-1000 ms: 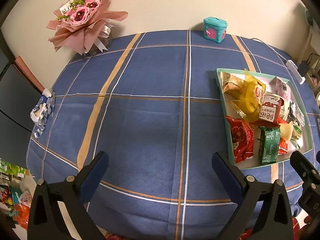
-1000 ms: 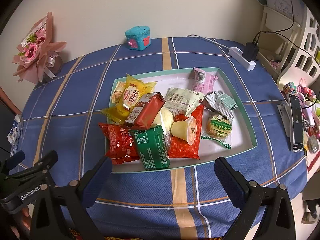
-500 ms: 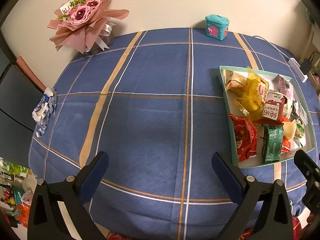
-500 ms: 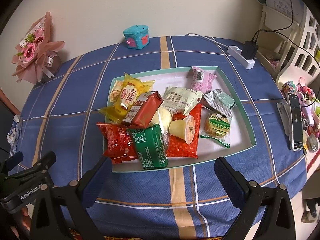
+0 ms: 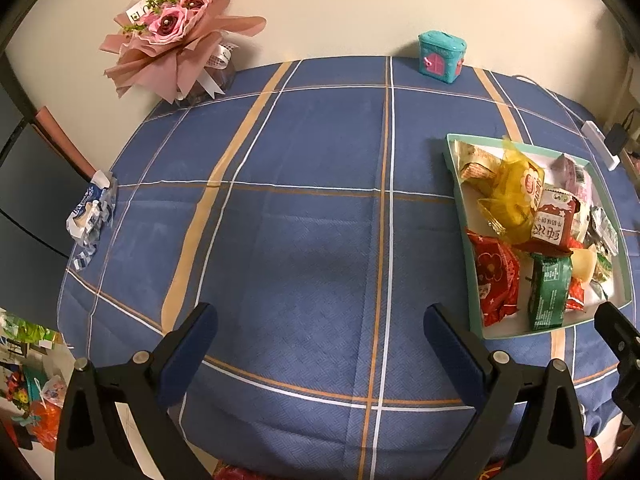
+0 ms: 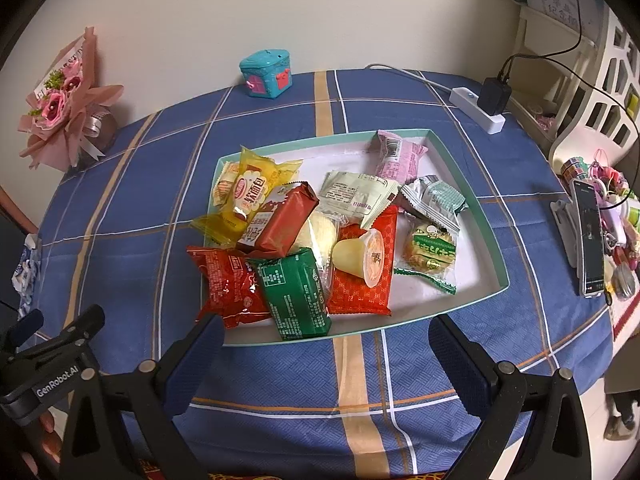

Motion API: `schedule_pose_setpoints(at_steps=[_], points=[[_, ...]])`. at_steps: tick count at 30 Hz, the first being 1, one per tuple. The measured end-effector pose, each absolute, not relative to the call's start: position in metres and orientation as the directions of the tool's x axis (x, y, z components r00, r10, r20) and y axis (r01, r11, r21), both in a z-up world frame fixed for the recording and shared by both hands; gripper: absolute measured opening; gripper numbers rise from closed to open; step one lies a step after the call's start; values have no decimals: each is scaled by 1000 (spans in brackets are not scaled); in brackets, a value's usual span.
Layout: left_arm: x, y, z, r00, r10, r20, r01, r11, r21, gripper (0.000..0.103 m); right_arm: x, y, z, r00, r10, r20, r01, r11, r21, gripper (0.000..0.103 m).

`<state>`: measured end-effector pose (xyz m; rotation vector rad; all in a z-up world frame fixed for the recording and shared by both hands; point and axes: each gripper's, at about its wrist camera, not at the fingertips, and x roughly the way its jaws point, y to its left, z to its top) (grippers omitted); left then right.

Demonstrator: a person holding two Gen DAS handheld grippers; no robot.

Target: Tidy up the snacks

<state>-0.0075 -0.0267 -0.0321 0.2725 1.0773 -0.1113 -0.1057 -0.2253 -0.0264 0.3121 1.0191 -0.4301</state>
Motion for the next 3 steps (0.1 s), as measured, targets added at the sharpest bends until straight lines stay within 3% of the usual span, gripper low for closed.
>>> schedule_pose_setpoints(at_steps=[3], points=[[-6,-25,-32,470,44,-882,214,963,162,102,-106,-226,-26,452,-199,-870,484,874,52,103]])
